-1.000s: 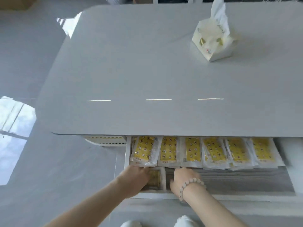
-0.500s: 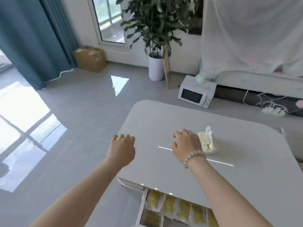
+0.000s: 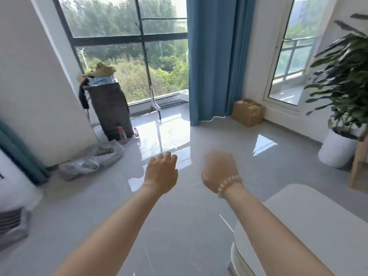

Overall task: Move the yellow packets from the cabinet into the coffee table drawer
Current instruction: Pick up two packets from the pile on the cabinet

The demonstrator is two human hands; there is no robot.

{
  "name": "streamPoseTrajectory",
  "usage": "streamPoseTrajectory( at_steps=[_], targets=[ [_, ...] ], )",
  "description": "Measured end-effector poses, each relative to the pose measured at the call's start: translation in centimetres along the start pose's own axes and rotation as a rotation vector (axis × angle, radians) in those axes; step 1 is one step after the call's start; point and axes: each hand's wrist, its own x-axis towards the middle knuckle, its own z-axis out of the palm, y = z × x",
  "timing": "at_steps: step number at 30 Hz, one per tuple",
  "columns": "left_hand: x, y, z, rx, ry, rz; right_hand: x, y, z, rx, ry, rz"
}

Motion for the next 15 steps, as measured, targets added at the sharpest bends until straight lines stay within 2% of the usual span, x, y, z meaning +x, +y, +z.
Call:
streamPoseTrajectory(
  at_steps=[6,9,13,15],
  targets=[
    [-5.0,-13.9,-0.6,0.129,-0.063,-0.29,7.3,-13.8,-1.2,0.001,0.057,-0.334],
    [-6.8,-20.9,-0.6,0.159,-0.038,-0.417,10.6,-20.3,-0.9,0.03,0.057,-0.444],
    [-8.5,-28.8,-0.6,0.2,0.027,-0.475,14.5,-28.3,-0.1,0.109,0.031,-0.558],
    [-9.5,-32.3,-0.4,0.176,-0.018,-0.55,16.1,-32.4,0.3,0.133,0.031,-0.612]
  ],
)
